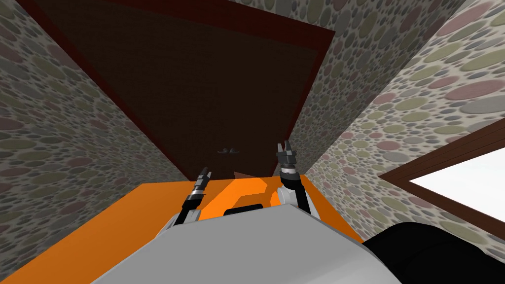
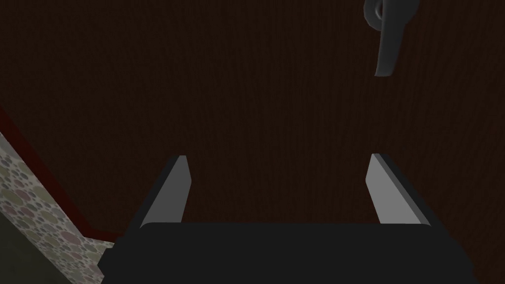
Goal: Pull the door open
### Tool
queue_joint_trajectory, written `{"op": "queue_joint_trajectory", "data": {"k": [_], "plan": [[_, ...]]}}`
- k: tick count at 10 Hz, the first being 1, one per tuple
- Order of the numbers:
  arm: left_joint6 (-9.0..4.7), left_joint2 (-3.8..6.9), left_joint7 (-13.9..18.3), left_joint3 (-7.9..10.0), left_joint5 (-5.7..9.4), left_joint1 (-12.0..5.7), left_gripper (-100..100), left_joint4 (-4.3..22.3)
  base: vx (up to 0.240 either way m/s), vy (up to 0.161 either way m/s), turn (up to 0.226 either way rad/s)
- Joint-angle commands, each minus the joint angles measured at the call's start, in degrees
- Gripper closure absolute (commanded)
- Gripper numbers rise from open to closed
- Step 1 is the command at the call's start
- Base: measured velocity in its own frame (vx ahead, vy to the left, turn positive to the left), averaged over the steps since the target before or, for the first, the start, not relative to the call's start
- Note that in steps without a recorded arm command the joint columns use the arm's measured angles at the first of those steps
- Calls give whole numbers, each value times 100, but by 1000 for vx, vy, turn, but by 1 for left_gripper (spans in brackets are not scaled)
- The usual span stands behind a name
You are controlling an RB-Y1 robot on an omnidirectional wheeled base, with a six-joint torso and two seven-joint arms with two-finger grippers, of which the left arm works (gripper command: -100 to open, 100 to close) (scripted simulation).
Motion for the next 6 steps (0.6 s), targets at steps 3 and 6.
{"op": "queue_joint_trajectory", "data": {"k": [3,6], "plan": [[-96,79,131,6,55,-118,-100,524,102,-5,-74],[-156,142,232,13,98,-225,-100,929,101,11,-62]]}}
